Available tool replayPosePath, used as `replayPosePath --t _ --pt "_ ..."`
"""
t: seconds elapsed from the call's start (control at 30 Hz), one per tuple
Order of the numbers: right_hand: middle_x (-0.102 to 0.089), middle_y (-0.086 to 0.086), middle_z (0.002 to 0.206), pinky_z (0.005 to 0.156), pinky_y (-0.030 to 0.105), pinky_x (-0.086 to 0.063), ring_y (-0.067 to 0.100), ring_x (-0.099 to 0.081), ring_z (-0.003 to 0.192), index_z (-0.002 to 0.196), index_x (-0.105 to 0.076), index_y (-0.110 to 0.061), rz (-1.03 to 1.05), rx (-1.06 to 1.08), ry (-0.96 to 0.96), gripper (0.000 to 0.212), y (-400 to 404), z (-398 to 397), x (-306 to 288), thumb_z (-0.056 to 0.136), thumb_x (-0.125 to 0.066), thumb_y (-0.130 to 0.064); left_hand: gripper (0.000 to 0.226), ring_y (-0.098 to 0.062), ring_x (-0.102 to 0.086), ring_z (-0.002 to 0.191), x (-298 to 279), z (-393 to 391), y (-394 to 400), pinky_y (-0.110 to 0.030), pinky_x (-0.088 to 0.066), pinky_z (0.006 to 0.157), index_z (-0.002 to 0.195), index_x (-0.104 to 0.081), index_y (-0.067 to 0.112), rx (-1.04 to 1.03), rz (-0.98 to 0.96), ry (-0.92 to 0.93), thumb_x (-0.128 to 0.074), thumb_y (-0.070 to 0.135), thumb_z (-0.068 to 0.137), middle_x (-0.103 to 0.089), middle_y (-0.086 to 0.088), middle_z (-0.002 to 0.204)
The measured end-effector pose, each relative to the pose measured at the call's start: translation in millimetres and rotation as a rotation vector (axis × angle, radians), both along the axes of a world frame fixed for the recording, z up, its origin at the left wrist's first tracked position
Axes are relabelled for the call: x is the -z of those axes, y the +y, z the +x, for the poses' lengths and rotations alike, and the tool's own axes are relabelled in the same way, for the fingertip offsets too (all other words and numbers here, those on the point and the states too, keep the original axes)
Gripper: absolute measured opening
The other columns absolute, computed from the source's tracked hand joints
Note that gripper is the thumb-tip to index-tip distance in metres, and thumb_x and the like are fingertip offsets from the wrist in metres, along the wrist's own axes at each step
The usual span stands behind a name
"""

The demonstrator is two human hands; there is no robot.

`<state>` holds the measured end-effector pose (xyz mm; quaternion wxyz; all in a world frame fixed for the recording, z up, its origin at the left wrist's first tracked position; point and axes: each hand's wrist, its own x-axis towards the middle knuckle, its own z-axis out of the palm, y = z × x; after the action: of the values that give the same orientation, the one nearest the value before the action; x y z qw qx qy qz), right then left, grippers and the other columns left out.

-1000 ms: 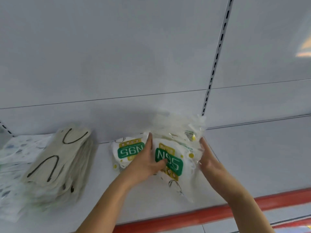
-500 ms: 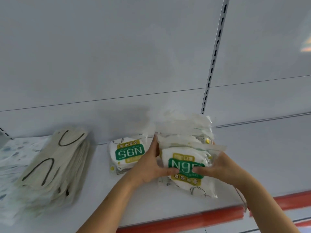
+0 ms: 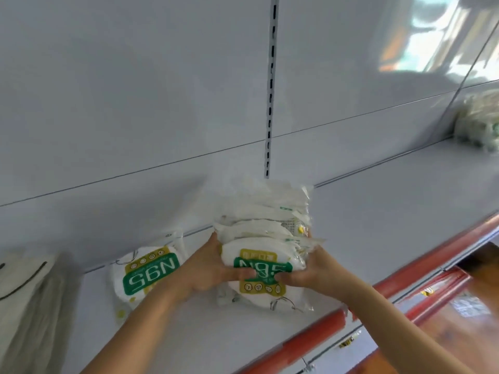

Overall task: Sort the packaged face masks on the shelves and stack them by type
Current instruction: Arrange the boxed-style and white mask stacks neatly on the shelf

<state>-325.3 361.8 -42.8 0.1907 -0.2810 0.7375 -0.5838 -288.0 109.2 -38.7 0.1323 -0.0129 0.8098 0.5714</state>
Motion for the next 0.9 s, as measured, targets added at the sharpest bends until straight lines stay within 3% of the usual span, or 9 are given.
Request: replayPosePath --t 0.1,0.23,0.3,0.37,0.5,0.6,0.7,0.83,0.9 --pt "-0.064 0.018 0.125 0.087 0.031 -0.057 0.024 -0.067 0.114 0.130 -0.051 0.001 -0.091 0.119 -0.016 0.063 36 2 -7 0.077 -0.083 -0.011 0.111 -0.010 -0.070 0.111 -4 -17 31 -0.030 -0.060 0.087 0.141 -0.043 0.027 0.049 0.098 0.034 -0.100 0.045 0.048 -0.072 0.003 0.123" --pt "-0.068 0.013 0.124 0.090 0.037 -0.057 0.030 -0.066 0.115 0.127 -0.054 -0.005 -0.107 0.167 -0.053 0.049 116 -10 -31 0.083 -0.075 -0.002 0.095 -0.014 -0.072 0.109 -23 -52 116 -0.027 -0.060 0.081 0.137 -0.052 0.020 0.170 0.198 0.087 -0.098 0.038 0.057 -0.074 0.004 0.119" --pt "-0.068 0.014 0.124 0.090 0.036 -0.057 0.032 -0.066 0.115 0.128 -0.054 -0.006 -0.137 0.235 -0.069 0.054 162 -21 -41 0.081 -0.078 -0.019 0.103 -0.014 -0.072 0.108 -30 -74 168 -0.027 -0.060 0.080 0.134 -0.052 0.024 0.172 0.240 0.107 -0.098 0.051 0.046 -0.075 0.006 0.118" --pt "-0.068 0.014 0.124 0.090 0.037 -0.057 0.032 -0.066 0.114 0.128 -0.054 -0.005 -0.156 0.313 -0.084 0.064 209 -35 -43 0.077 -0.079 -0.036 0.102 -0.018 -0.071 0.110 -33 -98 222 -0.032 -0.061 0.083 0.135 -0.051 0.026 0.186 0.254 0.143 -0.097 0.054 0.048 -0.074 0.004 0.120" --pt "-0.072 0.007 0.119 0.089 0.038 -0.058 0.026 -0.069 0.109 0.126 -0.054 -0.014 -0.168 0.484 -0.072 0.086 306 -76 -38 0.061 -0.083 -0.063 0.075 -0.011 -0.074 0.098 -34 -154 338 -0.025 -0.061 0.070 0.127 -0.053 0.030 0.131 0.321 0.211 -0.090 0.027 0.063 -0.076 0.010 0.110" --pt "-0.075 0.001 0.112 0.081 0.031 -0.059 0.022 -0.072 0.102 0.126 -0.052 -0.016 -0.188 0.550 -0.115 0.088 382 -125 -36 0.057 -0.086 -0.059 0.068 -0.015 -0.075 0.097 -30 -199 423 -0.027 -0.061 0.070 0.127 -0.055 0.025 0.098 0.357 0.246 -0.085 0.020 0.066 -0.077 0.005 0.110" --pt "-0.075 0.002 0.110 0.086 0.041 -0.059 0.025 -0.073 0.100 0.130 -0.050 -0.015 -0.165 0.545 -0.159 0.070 453 -189 -36 0.073 -0.084 -0.039 0.066 -0.010 -0.075 0.093 -27 -247 497 -0.024 -0.060 0.066 0.123 -0.056 0.026 0.035 0.380 0.294 -0.089 0.020 0.067 -0.077 0.010 0.104" --pt "-0.071 0.009 0.119 0.093 0.044 -0.055 0.028 -0.069 0.108 0.128 -0.053 -0.010 -0.118 0.440 -0.116 0.074 519 -279 -46 0.068 -0.082 -0.041 0.085 -0.013 -0.072 0.104 -20 -306 565 -0.028 -0.062 0.073 0.133 -0.050 0.022 -0.096 0.404 0.373 -0.096 0.028 0.062 -0.070 -0.001 0.122" --pt "-0.074 0.002 0.110 0.088 0.034 -0.058 0.019 -0.071 0.101 0.121 -0.057 -0.008 -0.041 0.412 -0.058 0.056 541 -325 -51 0.077 -0.081 -0.032 0.093 -0.011 -0.068 0.113 -16 -336 589 -0.029 -0.062 0.081 0.141 -0.043 0.021 -0.174 0.404 0.418 -0.092 0.031 0.063 -0.062 0.000 0.132"
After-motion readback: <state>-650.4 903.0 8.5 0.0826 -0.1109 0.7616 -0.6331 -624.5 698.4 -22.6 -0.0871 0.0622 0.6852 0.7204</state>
